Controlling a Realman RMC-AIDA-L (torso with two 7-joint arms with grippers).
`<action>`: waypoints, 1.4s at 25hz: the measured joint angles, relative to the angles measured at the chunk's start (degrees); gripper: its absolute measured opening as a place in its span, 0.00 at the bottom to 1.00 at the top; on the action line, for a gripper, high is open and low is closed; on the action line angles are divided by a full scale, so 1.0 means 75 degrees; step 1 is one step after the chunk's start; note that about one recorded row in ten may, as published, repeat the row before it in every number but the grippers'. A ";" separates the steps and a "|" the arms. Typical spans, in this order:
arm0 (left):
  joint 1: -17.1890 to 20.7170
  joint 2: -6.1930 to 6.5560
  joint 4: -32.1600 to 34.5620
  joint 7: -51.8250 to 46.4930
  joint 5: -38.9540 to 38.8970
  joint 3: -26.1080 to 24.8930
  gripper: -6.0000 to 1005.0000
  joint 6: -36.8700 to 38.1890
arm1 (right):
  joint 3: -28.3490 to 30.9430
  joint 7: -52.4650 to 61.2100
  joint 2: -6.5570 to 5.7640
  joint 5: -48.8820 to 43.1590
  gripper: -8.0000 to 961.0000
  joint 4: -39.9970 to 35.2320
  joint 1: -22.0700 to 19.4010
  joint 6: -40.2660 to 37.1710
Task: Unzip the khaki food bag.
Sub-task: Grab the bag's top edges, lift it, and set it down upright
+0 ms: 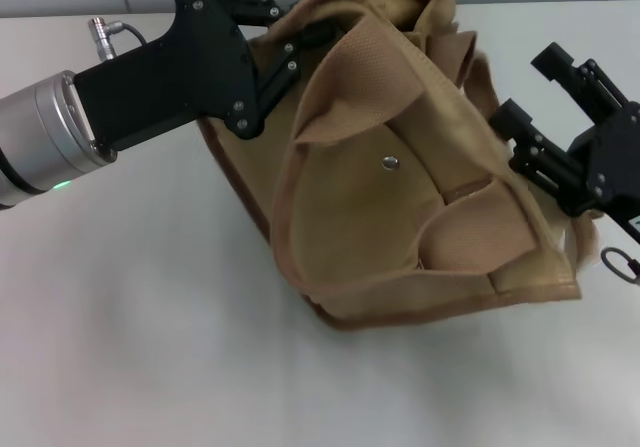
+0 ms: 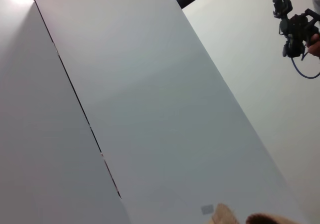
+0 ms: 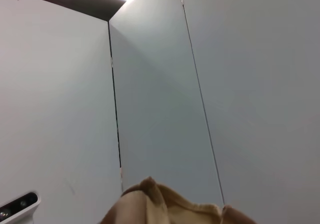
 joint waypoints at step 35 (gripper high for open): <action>-0.0101 -0.0012 -0.0067 -0.0002 0.0017 0.0069 0.08 -0.0024 | -0.0399 -0.1345 0.0010 -0.0423 0.82 0.0052 0.0676 0.0738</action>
